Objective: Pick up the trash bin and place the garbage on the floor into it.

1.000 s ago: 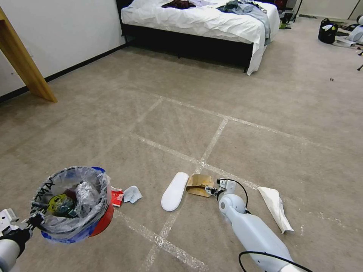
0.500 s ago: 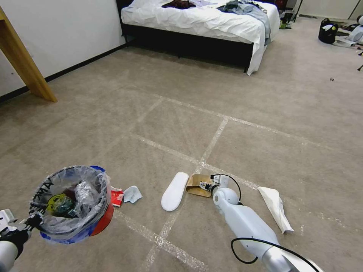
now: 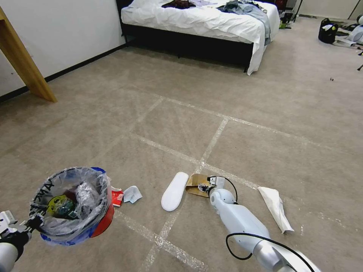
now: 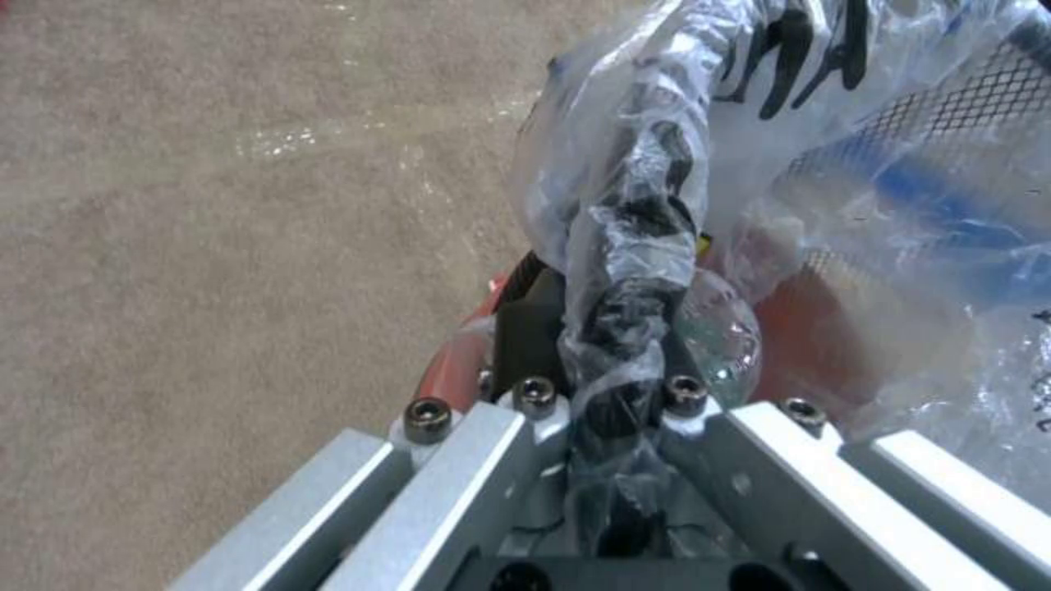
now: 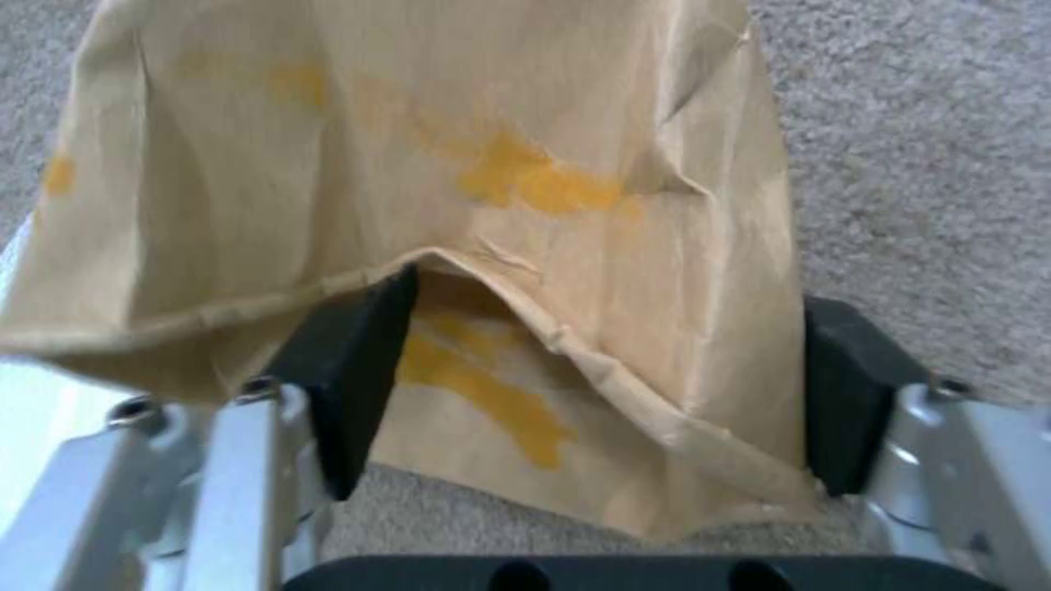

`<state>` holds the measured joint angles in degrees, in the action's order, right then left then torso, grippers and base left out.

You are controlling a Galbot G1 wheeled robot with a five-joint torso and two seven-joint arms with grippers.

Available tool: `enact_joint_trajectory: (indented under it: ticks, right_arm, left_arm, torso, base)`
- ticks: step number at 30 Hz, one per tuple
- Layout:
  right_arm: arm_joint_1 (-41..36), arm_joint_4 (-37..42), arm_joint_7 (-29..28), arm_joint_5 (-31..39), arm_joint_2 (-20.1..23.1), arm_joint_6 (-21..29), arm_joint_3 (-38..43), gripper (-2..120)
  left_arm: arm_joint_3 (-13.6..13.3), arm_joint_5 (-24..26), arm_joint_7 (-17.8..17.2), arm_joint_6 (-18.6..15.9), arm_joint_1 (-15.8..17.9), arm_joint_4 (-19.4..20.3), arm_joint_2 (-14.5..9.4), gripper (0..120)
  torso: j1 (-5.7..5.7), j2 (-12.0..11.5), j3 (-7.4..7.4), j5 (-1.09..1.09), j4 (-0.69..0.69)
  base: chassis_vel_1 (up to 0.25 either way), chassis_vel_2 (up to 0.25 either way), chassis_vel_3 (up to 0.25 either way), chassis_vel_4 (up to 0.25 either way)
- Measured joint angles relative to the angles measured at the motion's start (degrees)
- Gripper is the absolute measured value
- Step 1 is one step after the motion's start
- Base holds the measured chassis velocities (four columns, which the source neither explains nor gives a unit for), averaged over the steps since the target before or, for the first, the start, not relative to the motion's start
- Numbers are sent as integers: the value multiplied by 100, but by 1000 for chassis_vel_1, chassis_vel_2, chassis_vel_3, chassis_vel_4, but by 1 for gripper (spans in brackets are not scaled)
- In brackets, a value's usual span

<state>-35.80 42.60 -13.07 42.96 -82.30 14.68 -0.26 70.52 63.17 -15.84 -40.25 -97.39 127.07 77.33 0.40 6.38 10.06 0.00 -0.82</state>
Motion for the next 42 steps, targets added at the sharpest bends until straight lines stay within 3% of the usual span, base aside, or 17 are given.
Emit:
enact_joint_trajectory:
  ticks: [19,30,42]
  right_arm:
    - [-318,451,60,-17,221,-194,4,0]
    - [-623,1152,48,121,451,-325,68,0]
    - [-754,3412,315,270,1267,-957,317,0]
  left_arm:
    - [-29,-32,2,8,33,-13,-3,1]
    - [-40,-32,-16,8,39,-5,-1,1]
    - [-180,112,-204,-85,185,176,-163,1]
  torso:
    - [0,0,0,1,0]
    - [0,0,0,1,0]
    - [0,0,0,1,-1]
  base:
    - [0,0,0,0]
    - [0,0,0,0]
    - [0,0,0,0]
